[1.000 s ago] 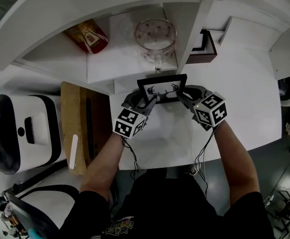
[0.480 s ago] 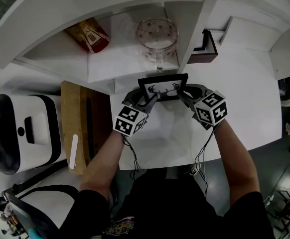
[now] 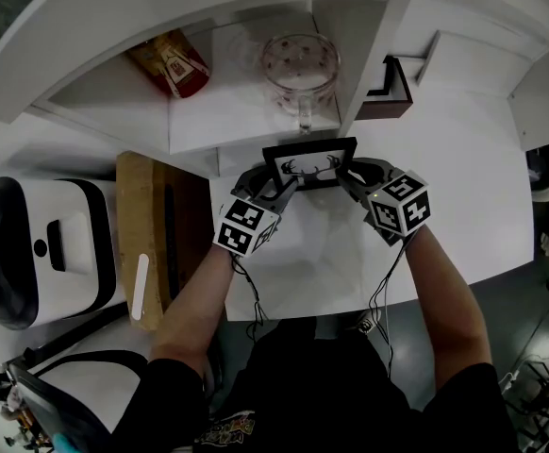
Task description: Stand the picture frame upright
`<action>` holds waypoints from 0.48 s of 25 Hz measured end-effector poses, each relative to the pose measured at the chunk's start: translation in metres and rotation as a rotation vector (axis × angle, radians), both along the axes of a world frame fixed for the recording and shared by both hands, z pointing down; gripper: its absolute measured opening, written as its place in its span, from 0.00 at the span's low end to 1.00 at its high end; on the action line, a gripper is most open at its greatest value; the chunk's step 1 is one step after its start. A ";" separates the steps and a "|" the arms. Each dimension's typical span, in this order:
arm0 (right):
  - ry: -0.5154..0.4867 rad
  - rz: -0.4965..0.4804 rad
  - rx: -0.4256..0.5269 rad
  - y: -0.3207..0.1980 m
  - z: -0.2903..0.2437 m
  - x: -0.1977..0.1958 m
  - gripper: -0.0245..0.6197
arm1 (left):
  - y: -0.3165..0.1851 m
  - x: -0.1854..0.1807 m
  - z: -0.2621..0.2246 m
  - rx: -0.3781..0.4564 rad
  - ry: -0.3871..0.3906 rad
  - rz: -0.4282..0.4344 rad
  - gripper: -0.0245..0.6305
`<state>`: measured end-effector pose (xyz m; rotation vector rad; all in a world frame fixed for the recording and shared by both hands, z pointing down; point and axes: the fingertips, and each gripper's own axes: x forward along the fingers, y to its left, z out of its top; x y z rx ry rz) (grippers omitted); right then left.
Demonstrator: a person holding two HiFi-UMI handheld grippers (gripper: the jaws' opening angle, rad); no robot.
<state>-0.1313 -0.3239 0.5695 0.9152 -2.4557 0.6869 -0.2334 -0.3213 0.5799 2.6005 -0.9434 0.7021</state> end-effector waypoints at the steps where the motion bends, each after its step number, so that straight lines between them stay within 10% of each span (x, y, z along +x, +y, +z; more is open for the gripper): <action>1: 0.000 0.004 0.002 0.000 0.000 0.000 0.18 | 0.000 -0.001 -0.001 0.006 -0.004 0.001 0.29; 12: -0.041 0.085 -0.012 0.014 -0.005 0.022 0.21 | 0.010 -0.032 -0.011 0.008 0.028 -0.115 0.30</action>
